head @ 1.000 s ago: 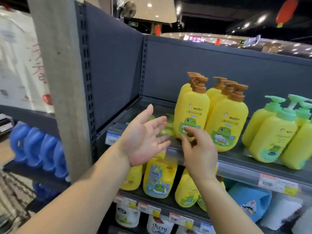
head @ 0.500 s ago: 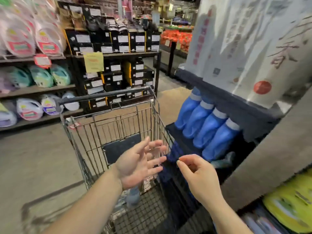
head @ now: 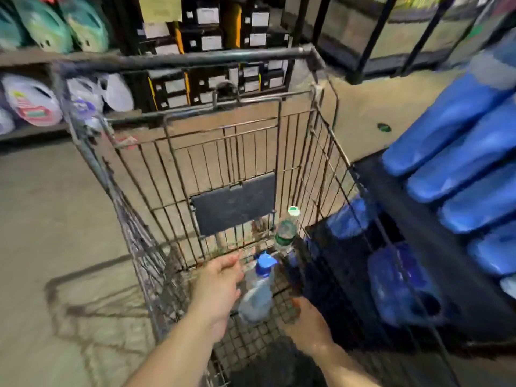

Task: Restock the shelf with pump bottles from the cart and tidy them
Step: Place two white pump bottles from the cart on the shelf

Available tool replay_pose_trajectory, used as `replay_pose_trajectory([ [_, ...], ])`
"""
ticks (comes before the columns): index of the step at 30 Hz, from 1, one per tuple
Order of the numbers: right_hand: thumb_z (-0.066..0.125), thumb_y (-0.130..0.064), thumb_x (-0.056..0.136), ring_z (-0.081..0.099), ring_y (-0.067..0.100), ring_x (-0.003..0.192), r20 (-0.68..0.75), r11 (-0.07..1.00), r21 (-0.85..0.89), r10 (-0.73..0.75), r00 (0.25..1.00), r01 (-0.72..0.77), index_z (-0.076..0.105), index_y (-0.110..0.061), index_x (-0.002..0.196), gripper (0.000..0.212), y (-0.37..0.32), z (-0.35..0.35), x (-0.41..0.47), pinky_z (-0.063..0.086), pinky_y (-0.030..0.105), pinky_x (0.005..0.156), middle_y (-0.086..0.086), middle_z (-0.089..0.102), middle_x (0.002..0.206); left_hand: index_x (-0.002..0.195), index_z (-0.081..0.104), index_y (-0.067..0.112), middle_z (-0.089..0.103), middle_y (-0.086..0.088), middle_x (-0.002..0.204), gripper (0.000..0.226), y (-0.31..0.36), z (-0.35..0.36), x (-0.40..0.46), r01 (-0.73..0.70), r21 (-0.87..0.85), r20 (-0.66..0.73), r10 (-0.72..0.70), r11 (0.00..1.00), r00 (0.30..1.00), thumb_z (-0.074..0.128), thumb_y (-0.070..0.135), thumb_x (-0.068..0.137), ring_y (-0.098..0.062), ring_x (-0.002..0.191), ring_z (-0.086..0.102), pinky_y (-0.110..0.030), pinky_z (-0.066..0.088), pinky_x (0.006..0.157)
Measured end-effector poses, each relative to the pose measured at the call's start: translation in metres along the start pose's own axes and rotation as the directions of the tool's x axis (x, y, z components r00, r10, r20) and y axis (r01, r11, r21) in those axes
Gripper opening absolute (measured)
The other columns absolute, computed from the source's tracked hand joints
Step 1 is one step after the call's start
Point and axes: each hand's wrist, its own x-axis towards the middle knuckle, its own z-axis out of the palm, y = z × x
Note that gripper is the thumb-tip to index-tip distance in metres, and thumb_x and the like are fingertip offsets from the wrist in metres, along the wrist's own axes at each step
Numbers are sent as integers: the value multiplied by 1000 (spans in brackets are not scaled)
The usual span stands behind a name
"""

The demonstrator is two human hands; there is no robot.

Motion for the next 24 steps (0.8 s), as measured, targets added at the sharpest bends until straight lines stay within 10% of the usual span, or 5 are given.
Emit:
replay_pose_trajectory([
  [5, 80, -29, 69, 57, 21, 115, 110, 992, -97, 91, 990, -80, 46, -18, 132, 73, 46, 51, 51, 47, 28, 95, 3, 60, 123, 98, 58, 30, 62, 9, 104, 22, -21, -1, 34, 40, -49, -46, -42, 998, 998, 50, 10, 95, -6, 88, 58, -24, 48, 71],
  [10, 71, -4, 81, 51, 4, 88, 163, 1000, 1, -19, 986, 19, 47, -16, 125, 52, 46, 75, 75, 42, 0, 68, -8, 50, 99, 105, 60, 28, 63, 9, 111, 16, -33, 0, 36, 80, -114, -48, -86, 990, 995, 53, 17, 95, -6, 95, 59, -24, 48, 71],
  [14, 80, -3, 67, 59, 23, 103, 90, 991, 121, -70, 993, 59, 54, -29, 109, 55, 65, 101, 95, 54, 44, 92, 1, 59, 110, 97, 64, 32, 64, 13, 102, 16, -33, -3, 34, 73, -119, -82, -84, 990, 993, 58, 18, 92, -5, 92, 59, -28, 51, 80],
  [18, 81, -14, 70, 62, 1, 84, 55, 956, 294, -33, 998, 16, 53, -23, 109, 49, 67, 105, 94, 51, 14, 73, 6, 63, 102, 97, 64, 34, 64, 14, 105, 16, -37, -3, 33, 34, -105, -100, -44, 994, 994, 59, 20, 92, -6, 98, 59, -32, 50, 87],
  [24, 91, -20, 57, 66, 5, 97, 92, 906, 424, -66, 994, 20, 52, -34, 118, 74, 54, 47, 34, 54, 16, 68, -13, 66, 111, 101, 64, 31, 62, 10, 116, 18, -37, 1, 22, 1, 230, -1, -1, 973, 1000, 55, 17, 93, -8, 101, 57, -39, 46, 100],
])
